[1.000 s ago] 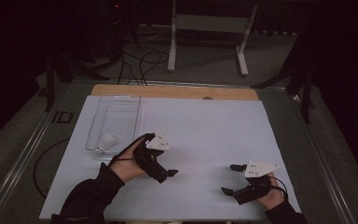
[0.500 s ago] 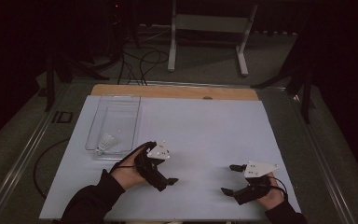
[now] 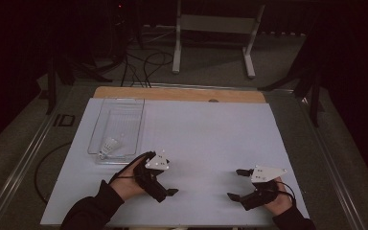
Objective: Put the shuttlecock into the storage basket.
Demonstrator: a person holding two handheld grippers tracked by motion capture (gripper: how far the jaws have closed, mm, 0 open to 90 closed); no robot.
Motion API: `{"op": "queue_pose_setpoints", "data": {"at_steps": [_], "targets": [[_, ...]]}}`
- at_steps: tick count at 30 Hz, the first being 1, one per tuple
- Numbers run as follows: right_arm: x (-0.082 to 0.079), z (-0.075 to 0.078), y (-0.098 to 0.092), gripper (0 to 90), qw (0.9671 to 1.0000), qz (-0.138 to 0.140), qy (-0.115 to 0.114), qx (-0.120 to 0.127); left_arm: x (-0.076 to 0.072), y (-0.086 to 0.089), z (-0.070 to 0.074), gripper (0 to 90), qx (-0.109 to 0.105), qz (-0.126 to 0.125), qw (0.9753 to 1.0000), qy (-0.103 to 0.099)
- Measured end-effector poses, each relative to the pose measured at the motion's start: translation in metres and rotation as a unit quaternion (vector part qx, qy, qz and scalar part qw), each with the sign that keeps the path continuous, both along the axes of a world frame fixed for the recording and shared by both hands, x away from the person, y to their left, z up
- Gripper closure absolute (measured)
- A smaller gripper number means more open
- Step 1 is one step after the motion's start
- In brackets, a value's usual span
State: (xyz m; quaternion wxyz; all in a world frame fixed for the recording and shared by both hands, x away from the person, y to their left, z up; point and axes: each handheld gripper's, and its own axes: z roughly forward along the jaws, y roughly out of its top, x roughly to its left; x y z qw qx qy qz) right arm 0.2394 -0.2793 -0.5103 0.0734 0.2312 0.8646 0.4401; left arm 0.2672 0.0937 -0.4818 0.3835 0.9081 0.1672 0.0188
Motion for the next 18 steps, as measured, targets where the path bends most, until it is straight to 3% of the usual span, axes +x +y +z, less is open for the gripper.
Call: {"op": "queue_pose_setpoints", "data": {"at_steps": [5,18], "targets": [[0.000,0.000,0.001,10.3,1.0000,-0.001,0.002,0.000,-0.003,0.005,-0.007,0.0,0.006,0.002,1.0000,0.001],[0.000,-0.001,0.001,10.3,1.0000,0.000,0.002,-0.002,-0.011,0.024,-0.015,0.0,-0.002,0.019,0.9998,0.002]]}}
